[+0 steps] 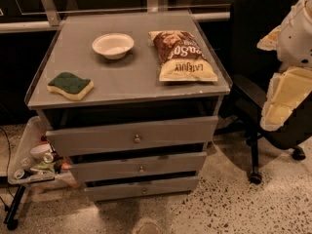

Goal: Open middle drawer

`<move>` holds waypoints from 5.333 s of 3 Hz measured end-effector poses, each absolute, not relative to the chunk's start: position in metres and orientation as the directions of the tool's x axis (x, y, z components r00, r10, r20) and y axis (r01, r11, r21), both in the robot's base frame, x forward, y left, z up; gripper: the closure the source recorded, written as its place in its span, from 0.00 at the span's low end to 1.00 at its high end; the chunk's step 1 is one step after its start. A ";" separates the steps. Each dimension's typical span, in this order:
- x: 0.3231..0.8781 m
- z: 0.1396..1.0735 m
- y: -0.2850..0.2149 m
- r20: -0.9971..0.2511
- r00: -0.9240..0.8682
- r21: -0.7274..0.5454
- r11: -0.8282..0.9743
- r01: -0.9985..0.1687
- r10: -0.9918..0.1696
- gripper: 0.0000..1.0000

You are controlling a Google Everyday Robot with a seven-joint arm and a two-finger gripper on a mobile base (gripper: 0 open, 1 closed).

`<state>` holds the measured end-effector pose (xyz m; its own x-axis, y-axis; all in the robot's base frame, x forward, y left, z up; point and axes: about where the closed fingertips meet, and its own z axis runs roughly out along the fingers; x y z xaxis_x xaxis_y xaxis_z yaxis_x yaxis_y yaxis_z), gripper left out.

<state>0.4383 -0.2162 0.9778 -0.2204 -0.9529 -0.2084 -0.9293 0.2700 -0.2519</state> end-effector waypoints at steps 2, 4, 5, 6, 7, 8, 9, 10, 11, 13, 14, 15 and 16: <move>0.437 0.946 -0.214 -0.193 -0.232 -0.242 0.276 -0.930 -0.953 0.00; 0.428 0.798 -0.203 -0.144 -0.291 -0.179 0.315 -0.932 -0.946 0.00; 0.418 0.781 -0.205 -0.128 -0.295 -0.156 0.313 -0.937 -0.947 0.00; 0.416 0.777 -0.202 -0.145 -0.293 -0.140 0.313 -0.939 -0.945 0.00; 0.404 0.725 -0.176 -0.227 -0.296 -0.038 0.312 -0.949 -0.928 0.00; 0.406 0.657 -0.132 -0.341 -0.303 0.054 0.303 -0.951 -0.890 0.00; 0.410 0.611 -0.102 -0.405 -0.306 0.152 0.267 -0.952 -0.862 0.00; 0.410 0.611 -0.102 -0.405 -0.306 0.152 0.267 -0.952 -0.862 0.00; 0.414 0.575 -0.094 -0.439 -0.326 0.200 0.263 -0.944 -0.837 0.00; 0.466 0.486 -0.075 -0.517 -0.359 0.231 0.277 -0.933 -0.777 0.00; 0.488 0.467 -0.073 -0.528 -0.356 0.213 0.285 -0.934 -0.771 0.00; 0.510 0.466 -0.081 -0.520 -0.350 0.168 0.309 -0.936 -0.779 0.00; 0.526 0.472 -0.090 -0.505 -0.341 0.124 0.325 -0.938 -0.793 0.00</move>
Offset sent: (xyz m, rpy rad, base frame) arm -0.0039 0.0099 -0.1459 -0.0538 0.0845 -0.0414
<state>0.5260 -0.0903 0.4717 -0.3414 -0.7926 -0.5052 -0.9376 0.3248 0.1240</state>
